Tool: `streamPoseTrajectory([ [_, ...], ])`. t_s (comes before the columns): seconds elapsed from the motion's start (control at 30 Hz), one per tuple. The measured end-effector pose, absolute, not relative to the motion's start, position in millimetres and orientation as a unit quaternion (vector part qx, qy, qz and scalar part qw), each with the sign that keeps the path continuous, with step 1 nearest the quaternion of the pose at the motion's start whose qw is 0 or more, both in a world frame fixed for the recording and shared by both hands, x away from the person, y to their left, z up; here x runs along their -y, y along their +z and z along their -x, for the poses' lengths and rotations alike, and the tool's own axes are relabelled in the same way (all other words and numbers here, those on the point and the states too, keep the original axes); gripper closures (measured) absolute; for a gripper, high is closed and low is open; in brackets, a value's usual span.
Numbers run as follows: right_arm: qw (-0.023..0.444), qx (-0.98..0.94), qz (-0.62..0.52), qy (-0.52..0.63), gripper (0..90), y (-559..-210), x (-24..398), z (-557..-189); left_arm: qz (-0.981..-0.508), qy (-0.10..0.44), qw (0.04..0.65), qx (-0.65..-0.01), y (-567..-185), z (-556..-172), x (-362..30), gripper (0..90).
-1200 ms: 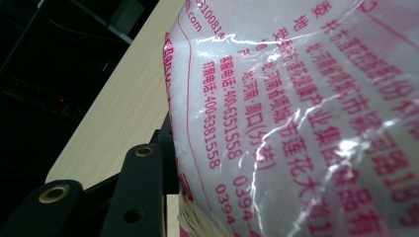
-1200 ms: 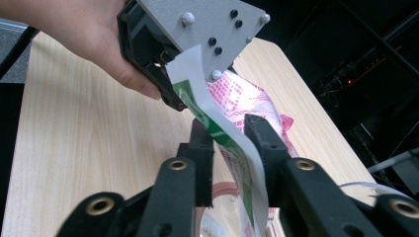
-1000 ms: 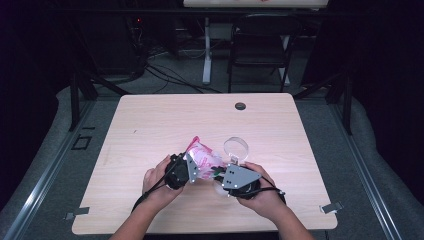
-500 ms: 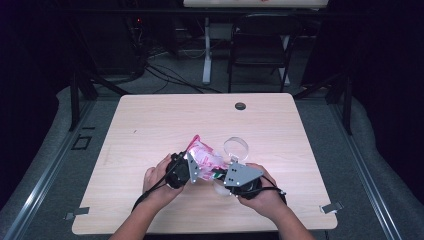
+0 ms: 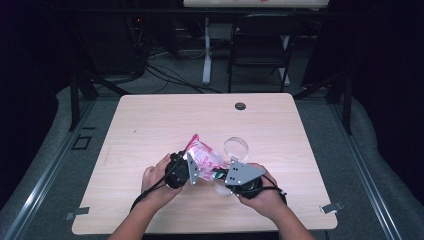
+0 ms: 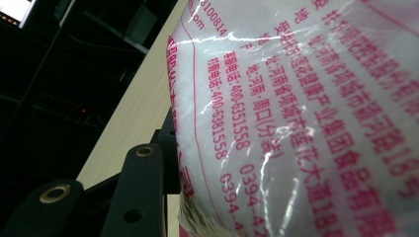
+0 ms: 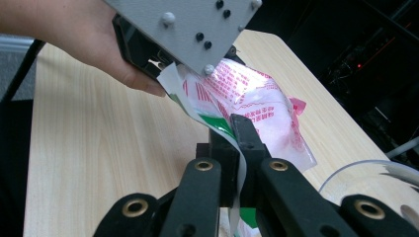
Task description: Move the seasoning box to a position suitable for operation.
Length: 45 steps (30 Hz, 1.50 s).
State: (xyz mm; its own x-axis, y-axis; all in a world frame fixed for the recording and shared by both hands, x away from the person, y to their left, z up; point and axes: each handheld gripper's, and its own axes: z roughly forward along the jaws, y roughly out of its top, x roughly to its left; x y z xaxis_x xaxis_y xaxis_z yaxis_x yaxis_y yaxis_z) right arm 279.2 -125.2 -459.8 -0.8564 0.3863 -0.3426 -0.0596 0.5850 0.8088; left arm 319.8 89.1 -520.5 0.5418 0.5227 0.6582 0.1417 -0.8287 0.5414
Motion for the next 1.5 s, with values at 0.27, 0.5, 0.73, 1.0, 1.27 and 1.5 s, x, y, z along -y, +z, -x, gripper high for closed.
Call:
streamPoseTrajectory([
  [0.27,0.244,-0.852,-0.106,0.451,90.0,-459.8,128.0,-280.8,-0.847,0.457,0.201,-0.182,-518.6,-317.8,-88.9,60.6],
  [0.5,0.235,-0.849,-0.114,0.459,90.0,-459.1,132.6,-283.3,-0.843,0.475,0.189,-0.169,-515.2,-315.7,-87.6,60.8],
  [0.73,0.23,-0.848,-0.12,0.462,90.0,-458.6,135.4,-284.6,-0.836,0.495,0.179,-0.157,-513.1,-313.2,-86.4,61.0],
  [1.0,0.219,-0.847,-0.128,0.466,90.0,-460.1,138.7,-287.0,-0.828,0.518,0.165,-0.141,-511.5,-309.3,-86.0,61.2],
  [1.27,0.22,-0.847,-0.133,0.464,90.0,-461.1,140.4,-288.1,-0.827,0.522,0.159,-0.135,-509.2,-308.1,-86.2,61.6],
  [1.5,0.219,-0.846,-0.136,0.466,90.0,-460.8,142.3,-288.9,-0.826,0.527,0.15,-0.128,-507.6,-307.5,-84.6,61.9],
])
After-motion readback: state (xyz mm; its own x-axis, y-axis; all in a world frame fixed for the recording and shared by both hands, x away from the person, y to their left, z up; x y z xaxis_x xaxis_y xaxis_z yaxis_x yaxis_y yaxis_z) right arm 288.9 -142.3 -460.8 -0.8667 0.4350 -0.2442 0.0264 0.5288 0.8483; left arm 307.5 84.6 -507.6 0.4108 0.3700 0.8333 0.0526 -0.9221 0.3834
